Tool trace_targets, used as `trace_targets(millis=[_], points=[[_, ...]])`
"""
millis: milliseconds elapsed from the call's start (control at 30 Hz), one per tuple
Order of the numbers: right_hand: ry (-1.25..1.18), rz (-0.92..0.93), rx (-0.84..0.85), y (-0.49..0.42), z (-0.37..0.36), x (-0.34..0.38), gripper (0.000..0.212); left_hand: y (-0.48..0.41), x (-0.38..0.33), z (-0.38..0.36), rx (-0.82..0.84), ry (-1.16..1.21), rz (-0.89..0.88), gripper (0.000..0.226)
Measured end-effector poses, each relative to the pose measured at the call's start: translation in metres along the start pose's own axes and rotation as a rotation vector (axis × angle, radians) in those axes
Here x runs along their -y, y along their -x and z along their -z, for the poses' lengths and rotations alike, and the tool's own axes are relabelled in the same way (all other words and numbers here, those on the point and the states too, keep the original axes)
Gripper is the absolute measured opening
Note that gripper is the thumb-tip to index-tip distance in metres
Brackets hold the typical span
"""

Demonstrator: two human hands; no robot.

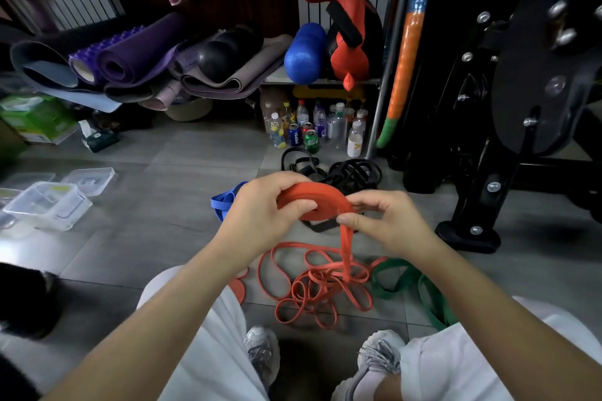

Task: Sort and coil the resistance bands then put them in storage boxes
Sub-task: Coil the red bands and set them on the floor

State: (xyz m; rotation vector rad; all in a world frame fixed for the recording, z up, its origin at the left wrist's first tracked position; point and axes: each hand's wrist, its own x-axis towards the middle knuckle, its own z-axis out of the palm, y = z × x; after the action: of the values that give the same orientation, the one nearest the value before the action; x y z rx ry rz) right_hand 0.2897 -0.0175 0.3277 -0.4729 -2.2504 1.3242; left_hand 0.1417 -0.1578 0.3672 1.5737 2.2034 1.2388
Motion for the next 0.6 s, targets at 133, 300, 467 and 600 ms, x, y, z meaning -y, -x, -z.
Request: trace_targets(millis=[133,300,467,600], points=[[-0.107,0.05,-0.013,0.0,-0.003,0.003,0.036,-0.001,-0.001,-0.002,0.003,0.149,0.053,0.031],[-0.26,0.054,-0.049,0.002,-0.005,0.003,0.026,-0.001,0.003,-0.007,0.012,0.349,0.113,0.03],[-0.199,0.012,-0.037,0.011,-0.008,-0.007,0.024,0.005,0.01,-0.019,0.086,0.361,0.165,0.028],[0.032,-0.065,-0.03,0.019,-0.009,-0.017,0.021,0.009,0.01,-0.025,0.186,0.08,0.105,0.02]])
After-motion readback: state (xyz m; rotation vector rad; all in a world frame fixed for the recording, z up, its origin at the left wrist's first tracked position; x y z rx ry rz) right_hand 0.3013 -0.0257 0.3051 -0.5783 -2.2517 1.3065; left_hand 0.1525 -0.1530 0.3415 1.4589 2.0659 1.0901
